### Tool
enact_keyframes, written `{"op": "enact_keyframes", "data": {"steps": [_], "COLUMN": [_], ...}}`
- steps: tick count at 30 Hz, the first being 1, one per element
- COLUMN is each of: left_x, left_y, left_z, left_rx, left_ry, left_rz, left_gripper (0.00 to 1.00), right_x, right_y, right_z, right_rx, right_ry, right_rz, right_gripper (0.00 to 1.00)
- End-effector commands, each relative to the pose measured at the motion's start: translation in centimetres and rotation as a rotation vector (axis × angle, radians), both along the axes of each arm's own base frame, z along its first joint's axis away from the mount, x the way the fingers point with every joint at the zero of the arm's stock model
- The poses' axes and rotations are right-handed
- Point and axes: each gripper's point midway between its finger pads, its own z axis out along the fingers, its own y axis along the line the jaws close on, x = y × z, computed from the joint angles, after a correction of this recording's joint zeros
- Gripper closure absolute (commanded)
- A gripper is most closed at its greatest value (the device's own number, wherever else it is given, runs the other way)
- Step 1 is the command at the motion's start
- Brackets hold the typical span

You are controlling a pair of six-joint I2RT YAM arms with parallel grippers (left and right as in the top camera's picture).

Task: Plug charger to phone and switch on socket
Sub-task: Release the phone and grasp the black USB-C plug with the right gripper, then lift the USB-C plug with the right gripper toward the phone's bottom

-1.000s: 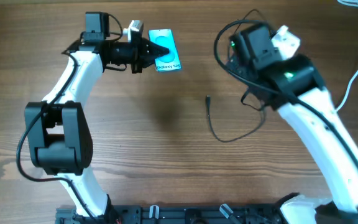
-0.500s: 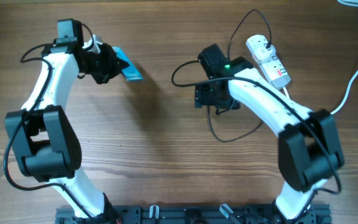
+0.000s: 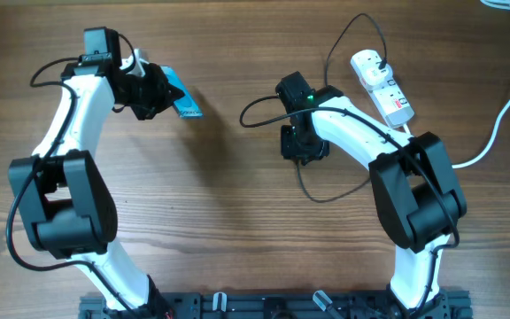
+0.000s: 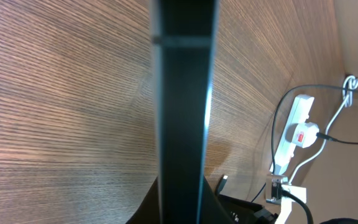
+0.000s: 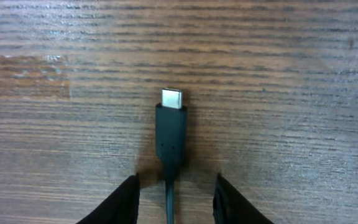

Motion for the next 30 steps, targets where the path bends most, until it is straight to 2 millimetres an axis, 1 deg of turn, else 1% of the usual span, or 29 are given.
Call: {"op": "enact_keyframes", "data": {"steps": [1, 2, 7, 8, 9, 15, 20, 22, 23, 30], "left_x": [0.16, 0.16, 0.13, 0.14, 0.14, 0.14, 0.14, 0.14, 0.14, 0.2], "left_y": [-0.63, -0.63, -0.67, -0.67, -0.67, -0.67, -0.67, -0.67, -0.67, -0.79], "left_z": [1.67, 1.69, 1.68, 1.68, 1.68, 1.67, 1.68, 1.69, 1.69, 1.8], "left_rx": [0.006, 0.006, 0.006, 0.006, 0.006, 0.006, 0.006, 0.006, 0.006, -0.002], "left_ry": [-0.055, -0.055, -0.054, -0.054, -0.054, -0.054, -0.054, -0.055, -0.055, -0.06], "left_rz": [-0.033, -0.033, -0.034, -0.034, -0.034, -0.034, -0.034, -0.034, -0.034, -0.037], "left_gripper": [0.96, 0.96, 0.96, 0.96, 0.96, 0.96, 0.96, 0.96, 0.96, 0.96], "right_x": [-0.49, -0.42, -0.44, -0.5, -0.53, -0.52, -0.26, -0.2, -0.19, -0.21], "right_y": [-0.01, -0.04, -0.02, 0.02, -0.01, -0.01, 0.13, 0.16, 0.17, 0.41], "right_z": [-1.27, -1.27, -1.34, -1.34, -1.35, -1.45, -1.44, -1.44, -1.44, -1.32], "right_rx": [-0.014, -0.016, -0.014, -0.011, -0.013, -0.012, -0.006, -0.005, -0.005, 0.008], "right_ry": [0.028, 0.025, 0.025, 0.028, 0.029, 0.027, 0.016, 0.013, 0.013, 0.016], "right_rz": [-0.001, -0.002, -0.004, -0.004, -0.004, -0.003, -0.002, -0.002, -0.002, -0.001], "right_gripper": [0.7, 0.75, 0.75, 0.79, 0.81, 0.8, 0.83, 0.88, 0.96, 0.96]}}
